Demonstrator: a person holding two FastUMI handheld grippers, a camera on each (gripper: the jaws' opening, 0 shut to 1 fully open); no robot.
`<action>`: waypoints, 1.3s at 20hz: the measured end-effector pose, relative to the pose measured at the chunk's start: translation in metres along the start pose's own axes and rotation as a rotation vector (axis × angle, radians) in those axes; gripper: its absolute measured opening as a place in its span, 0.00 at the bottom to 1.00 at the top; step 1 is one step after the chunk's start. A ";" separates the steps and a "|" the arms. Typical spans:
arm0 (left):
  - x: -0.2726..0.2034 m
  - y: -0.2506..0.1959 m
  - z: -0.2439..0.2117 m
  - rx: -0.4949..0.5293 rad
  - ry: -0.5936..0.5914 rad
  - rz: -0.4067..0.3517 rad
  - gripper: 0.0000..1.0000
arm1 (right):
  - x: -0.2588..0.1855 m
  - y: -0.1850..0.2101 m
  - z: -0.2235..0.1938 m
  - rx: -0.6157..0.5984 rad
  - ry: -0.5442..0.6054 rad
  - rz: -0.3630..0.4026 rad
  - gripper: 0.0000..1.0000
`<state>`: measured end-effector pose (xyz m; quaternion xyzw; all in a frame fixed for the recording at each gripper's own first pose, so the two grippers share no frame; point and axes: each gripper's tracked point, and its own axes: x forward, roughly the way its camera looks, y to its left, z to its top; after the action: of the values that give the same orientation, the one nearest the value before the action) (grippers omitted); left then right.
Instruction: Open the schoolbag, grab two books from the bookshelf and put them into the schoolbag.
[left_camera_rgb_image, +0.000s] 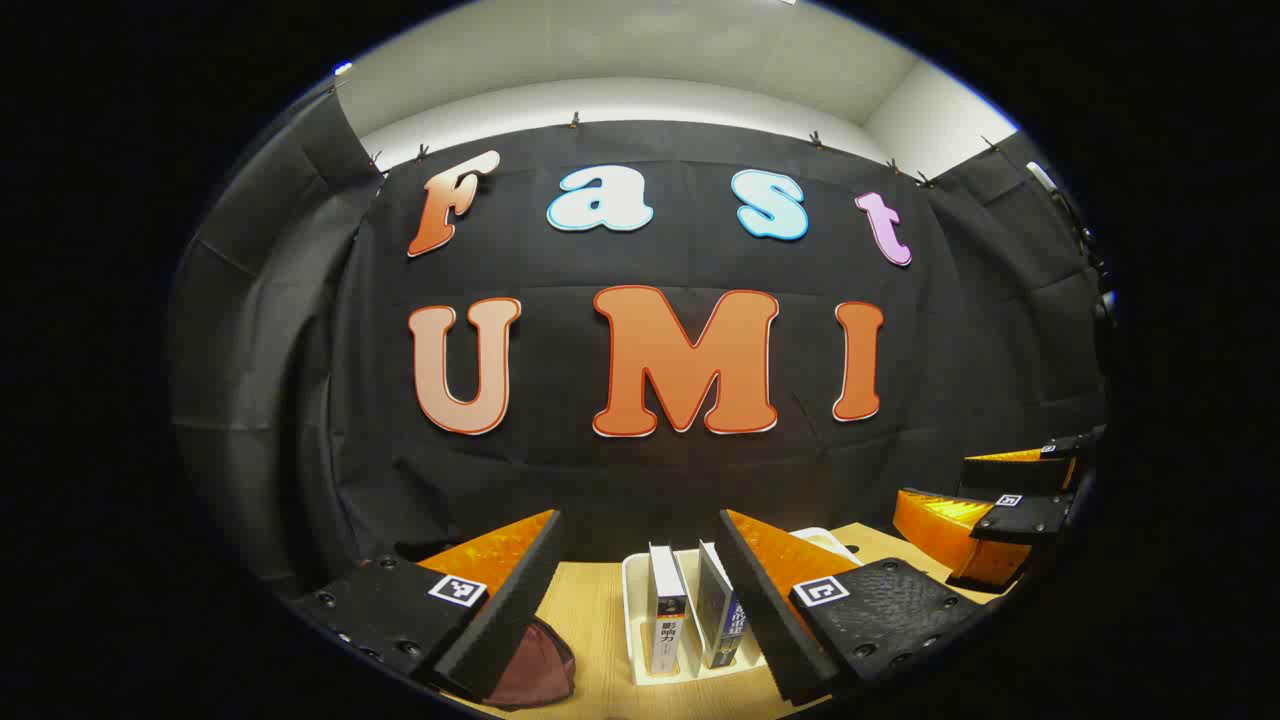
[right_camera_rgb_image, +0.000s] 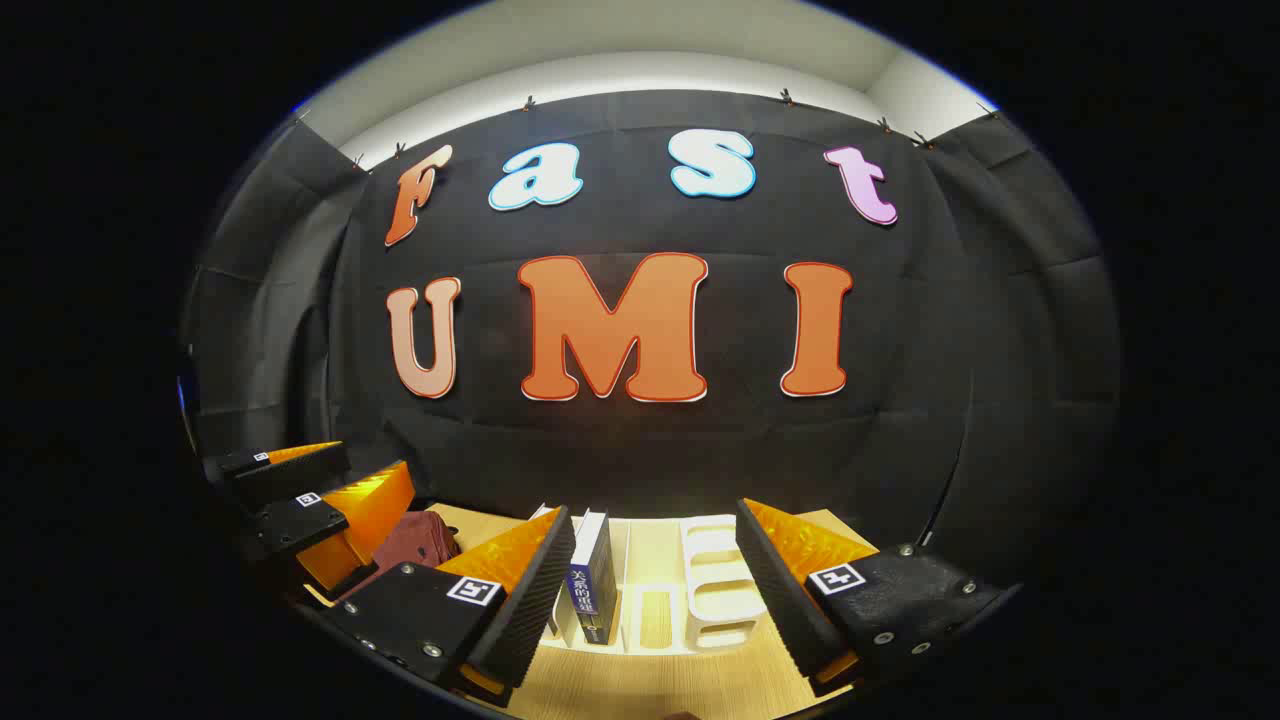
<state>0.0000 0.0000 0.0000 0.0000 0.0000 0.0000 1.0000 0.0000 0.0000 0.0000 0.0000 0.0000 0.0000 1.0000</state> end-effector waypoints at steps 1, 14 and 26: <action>0.001 0.001 -0.001 0.001 -0.001 0.002 0.94 | 0.000 0.001 0.000 -0.001 0.001 0.000 0.95; 0.005 0.009 -0.004 0.000 0.006 0.014 0.94 | 0.006 0.010 -0.002 -0.022 -0.003 0.014 0.96; -0.002 0.012 0.000 0.009 -0.011 0.026 0.94 | 0.002 0.009 -0.003 -0.020 -0.003 0.007 0.95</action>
<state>-0.0023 0.0122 -0.0002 0.0044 -0.0055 0.0132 0.9999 0.0017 0.0088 -0.0032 -0.0101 -0.0016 0.0033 0.9999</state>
